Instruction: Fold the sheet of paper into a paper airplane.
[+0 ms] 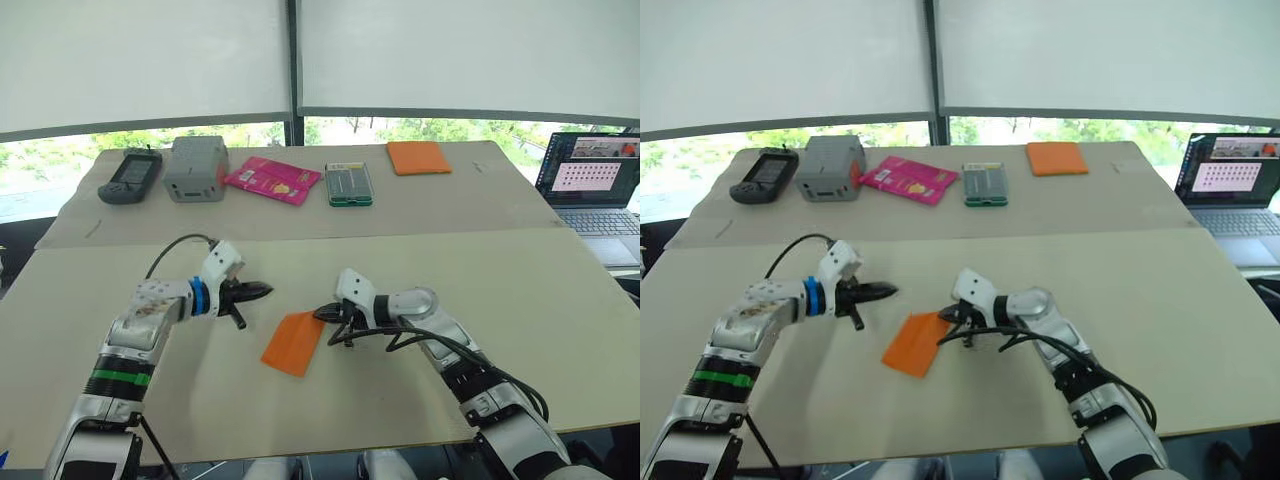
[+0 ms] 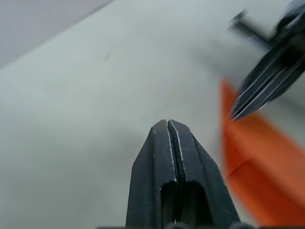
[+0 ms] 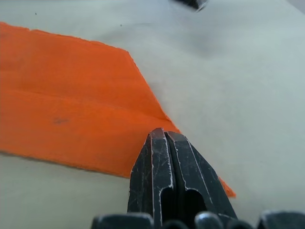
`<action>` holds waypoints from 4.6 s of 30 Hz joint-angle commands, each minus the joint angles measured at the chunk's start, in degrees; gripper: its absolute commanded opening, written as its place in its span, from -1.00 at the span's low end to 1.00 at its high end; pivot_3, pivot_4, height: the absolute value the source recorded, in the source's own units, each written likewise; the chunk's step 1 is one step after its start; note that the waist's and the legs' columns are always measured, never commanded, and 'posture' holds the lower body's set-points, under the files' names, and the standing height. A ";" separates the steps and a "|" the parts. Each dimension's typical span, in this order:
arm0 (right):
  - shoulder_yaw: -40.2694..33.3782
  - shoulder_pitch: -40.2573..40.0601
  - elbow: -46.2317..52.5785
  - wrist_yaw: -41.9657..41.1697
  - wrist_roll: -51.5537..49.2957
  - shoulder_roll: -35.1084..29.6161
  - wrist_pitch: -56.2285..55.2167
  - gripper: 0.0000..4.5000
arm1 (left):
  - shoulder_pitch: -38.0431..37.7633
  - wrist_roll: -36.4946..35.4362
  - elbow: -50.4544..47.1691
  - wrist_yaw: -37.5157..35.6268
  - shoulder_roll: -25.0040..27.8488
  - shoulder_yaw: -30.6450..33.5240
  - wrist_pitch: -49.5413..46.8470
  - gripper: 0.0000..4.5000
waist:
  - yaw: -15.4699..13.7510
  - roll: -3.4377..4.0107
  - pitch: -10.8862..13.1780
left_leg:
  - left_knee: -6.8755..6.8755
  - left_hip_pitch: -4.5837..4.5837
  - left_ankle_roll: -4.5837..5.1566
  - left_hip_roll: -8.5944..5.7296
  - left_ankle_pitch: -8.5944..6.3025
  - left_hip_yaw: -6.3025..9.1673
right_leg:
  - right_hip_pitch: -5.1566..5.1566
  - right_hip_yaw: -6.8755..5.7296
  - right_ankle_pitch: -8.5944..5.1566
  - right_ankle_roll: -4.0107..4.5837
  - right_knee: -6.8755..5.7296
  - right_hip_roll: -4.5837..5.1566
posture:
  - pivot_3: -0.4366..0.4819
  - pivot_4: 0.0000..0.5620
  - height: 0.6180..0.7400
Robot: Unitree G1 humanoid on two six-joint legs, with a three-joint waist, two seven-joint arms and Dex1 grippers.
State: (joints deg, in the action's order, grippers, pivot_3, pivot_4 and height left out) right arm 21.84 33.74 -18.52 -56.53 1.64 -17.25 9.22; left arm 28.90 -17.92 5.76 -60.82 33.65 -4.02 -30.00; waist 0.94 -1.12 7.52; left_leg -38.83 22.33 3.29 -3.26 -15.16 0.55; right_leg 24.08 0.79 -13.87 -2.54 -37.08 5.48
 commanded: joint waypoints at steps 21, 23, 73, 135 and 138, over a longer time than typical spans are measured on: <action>-1.59 -8.30 8.04 1.47 -1.50 -5.00 1.66 -1.00 | -7.45 8.14 0.29 -1.65 1.49 -10.68 8.17 -0.99 | -0.82 0.35 -0.22 | 0.02 -0.10 0.08 -0.01 -0.09 0.04 | -0.07 0.05 -0.01 0.02 0.15 0.02 | -0.05 -0.47 1.00; -3.11 -7.03 5.32 4.76 -0.94 -4.23 0.93 -1.00 | -8.07 8.22 -0.26 -1.63 1.51 -10.85 8.08 -0.99 | -0.70 0.35 -0.22 | 0.02 -0.10 0.08 -0.01 -0.09 0.02 | -0.07 0.06 -0.01 0.02 0.15 0.03 | -0.05 -0.47 1.00; -3.61 -15.18 36.55 0.48 -12.48 -15.81 24.81 -1.00 | -6.10 8.01 -0.86 -1.43 -0.12 -11.71 3.03 -0.99 | -1.47 0.43 -0.31 | -0.08 0.43 0.20 0.03 -0.15 0.09 | 0.00 0.12 -0.01 0.03 0.42 0.16 | -0.05 -0.47 1.00; 3.44 -5.78 20.08 7.28 -1.68 -5.87 19.35 -1.00 | -3.04 1.57 -4.91 -1.61 0.80 -3.74 -3.97 -0.99 | -0.25 0.50 -0.21 | -0.08 0.66 0.08 -0.11 -0.07 0.17 | 0.30 -0.02 -0.01 0.05 0.20 -0.11 | -0.05 -0.47 1.00; 4.59 -7.01 19.85 7.43 -0.49 -6.63 19.94 -1.00 | -1.39 -1.77 -5.97 -0.16 -2.84 -2.09 -5.57 -0.99 | -0.41 0.49 -0.21 | -0.10 0.62 0.09 -0.12 -0.07 0.17 | 0.24 -0.07 -0.01 0.05 0.20 -0.16 | -0.05 -0.47 1.00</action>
State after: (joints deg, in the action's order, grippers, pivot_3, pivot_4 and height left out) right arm 24.39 28.34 1.85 -48.79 -0.40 -23.08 28.13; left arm 25.64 -17.01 1.67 -61.86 32.18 -7.81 -34.84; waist 0.53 -0.63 7.31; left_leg -38.94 22.93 3.38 -3.39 -15.23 0.75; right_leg 24.28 0.72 -13.88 -2.49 -36.87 5.32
